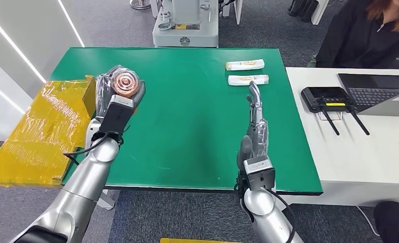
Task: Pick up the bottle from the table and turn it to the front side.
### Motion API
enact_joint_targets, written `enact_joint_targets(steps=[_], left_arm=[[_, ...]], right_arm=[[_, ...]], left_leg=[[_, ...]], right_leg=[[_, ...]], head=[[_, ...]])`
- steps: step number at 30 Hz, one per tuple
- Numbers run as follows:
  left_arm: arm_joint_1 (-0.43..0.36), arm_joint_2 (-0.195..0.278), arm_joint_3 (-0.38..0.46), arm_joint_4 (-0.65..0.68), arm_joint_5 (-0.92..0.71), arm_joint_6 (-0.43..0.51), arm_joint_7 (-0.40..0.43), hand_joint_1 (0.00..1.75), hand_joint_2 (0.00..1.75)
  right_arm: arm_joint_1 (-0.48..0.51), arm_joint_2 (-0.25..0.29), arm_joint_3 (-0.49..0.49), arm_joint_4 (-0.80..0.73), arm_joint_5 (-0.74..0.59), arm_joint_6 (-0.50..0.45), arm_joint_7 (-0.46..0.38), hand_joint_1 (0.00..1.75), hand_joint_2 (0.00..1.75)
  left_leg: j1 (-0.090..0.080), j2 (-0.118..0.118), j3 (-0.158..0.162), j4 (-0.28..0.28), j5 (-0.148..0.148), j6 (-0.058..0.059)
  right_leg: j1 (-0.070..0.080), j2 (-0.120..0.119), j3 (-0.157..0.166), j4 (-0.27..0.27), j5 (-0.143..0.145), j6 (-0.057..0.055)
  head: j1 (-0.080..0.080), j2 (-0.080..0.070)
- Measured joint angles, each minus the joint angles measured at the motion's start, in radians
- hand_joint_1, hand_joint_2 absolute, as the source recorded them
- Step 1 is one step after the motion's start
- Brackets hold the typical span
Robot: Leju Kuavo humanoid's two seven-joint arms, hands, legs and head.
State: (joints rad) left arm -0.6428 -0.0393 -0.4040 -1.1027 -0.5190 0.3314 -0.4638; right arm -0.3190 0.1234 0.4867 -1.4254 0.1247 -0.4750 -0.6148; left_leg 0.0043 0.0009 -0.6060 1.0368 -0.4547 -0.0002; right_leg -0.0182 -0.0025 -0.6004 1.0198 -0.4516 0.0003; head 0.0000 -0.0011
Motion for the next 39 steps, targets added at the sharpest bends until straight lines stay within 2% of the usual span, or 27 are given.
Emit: enact_joint_targets(steps=[10, 16, 21, 27, 32, 39], left_arm=[[-0.155, 0.083, -0.006, 0.089, -0.213, 0.164, -0.079, 1.75, 1.75], [-0.234, 0.142, -0.100, 0.265, -0.399, 0.227, -0.064, 1.75, 1.75], [-0.252, 0.159, -0.158, 0.392, -0.432, 0.245, -0.055, 1.75, 1.75], [-0.287, 0.164, -0.234, 0.534, -0.567, 0.231, 0.026, 1.75, 1.75], [-0.298, 0.165, -0.314, 0.647, -0.667, 0.161, 0.091, 1.75, 1.75], [-0.300, 0.185, -0.371, 0.731, -0.736, 0.153, 0.220, 1.75, 1.75]], right_arm=[[0.041, -0.012, -0.001, -0.037, -0.015, 0.017, -0.007, 0.00, 0.00], [0.087, -0.023, -0.017, -0.073, -0.039, 0.034, -0.019, 0.00, 0.00], [0.111, -0.034, -0.025, -0.088, -0.045, 0.037, -0.025, 0.00, 0.00], [0.113, -0.042, -0.027, -0.094, -0.084, 0.056, -0.027, 0.00, 0.00], [0.112, -0.051, -0.027, -0.088, -0.129, 0.094, -0.028, 0.00, 0.00], [0.112, -0.061, -0.009, -0.058, -0.146, 0.142, -0.045, 0.00, 0.00]], left_leg=[[0.000, 0.000, 0.000, 0.000, 0.000, 0.000], [0.000, 0.001, 0.000, 0.000, 0.000, 0.000], [0.000, 0.002, 0.000, 0.000, 0.000, 0.000], [0.000, 0.002, 0.000, 0.000, 0.000, 0.000], [0.000, 0.002, 0.000, 0.000, 0.000, 0.000], [0.000, 0.002, 0.000, 0.000, 0.000, 0.000]], right_leg=[[0.000, 0.000, 0.000, 0.000, 0.000, 0.000], [0.000, 0.001, 0.000, 0.000, 0.000, 0.000], [0.000, 0.002, 0.000, 0.000, 0.000, 0.000], [0.000, 0.002, 0.000, 0.000, 0.000, 0.000], [0.000, 0.002, 0.000, 0.000, 0.000, 0.000], [0.000, 0.002, -0.001, 0.000, 0.000, 0.000]], head=[[0.000, 0.000], [0.000, 0.000], [0.000, 0.000], [0.000, 0.000], [0.000, 0.000], [0.000, 0.000]])
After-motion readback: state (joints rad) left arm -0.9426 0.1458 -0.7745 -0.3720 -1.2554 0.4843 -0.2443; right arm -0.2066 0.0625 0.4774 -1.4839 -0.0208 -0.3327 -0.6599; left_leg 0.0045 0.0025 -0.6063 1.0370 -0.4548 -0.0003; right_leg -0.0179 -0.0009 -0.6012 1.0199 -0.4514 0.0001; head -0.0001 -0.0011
